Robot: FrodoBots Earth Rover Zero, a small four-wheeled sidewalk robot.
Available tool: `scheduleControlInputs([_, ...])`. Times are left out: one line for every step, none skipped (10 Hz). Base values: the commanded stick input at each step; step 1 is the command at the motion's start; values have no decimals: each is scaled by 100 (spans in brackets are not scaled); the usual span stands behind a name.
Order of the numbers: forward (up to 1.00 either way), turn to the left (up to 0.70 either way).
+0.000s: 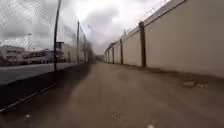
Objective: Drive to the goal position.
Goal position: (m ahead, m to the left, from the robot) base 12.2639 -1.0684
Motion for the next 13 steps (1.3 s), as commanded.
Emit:
scheduleControlInputs([70, 0])
scheduleControlInputs([70, 0])
scheduleControlInputs([70, 0])
scheduleControlInputs([70, 0])
scheduleControlInputs([70, 0])
scheduleControlInputs([70, 0])
scheduleControlInputs([70, 0])
scheduleControlInputs([70, 8])
scheduleControlInputs([70, 13])
scheduleControlInputs([70, 19])
scheduleControlInputs([70, 26])
scheduleControlInputs([70, 34])
scheduleControlInputs([70, 0])
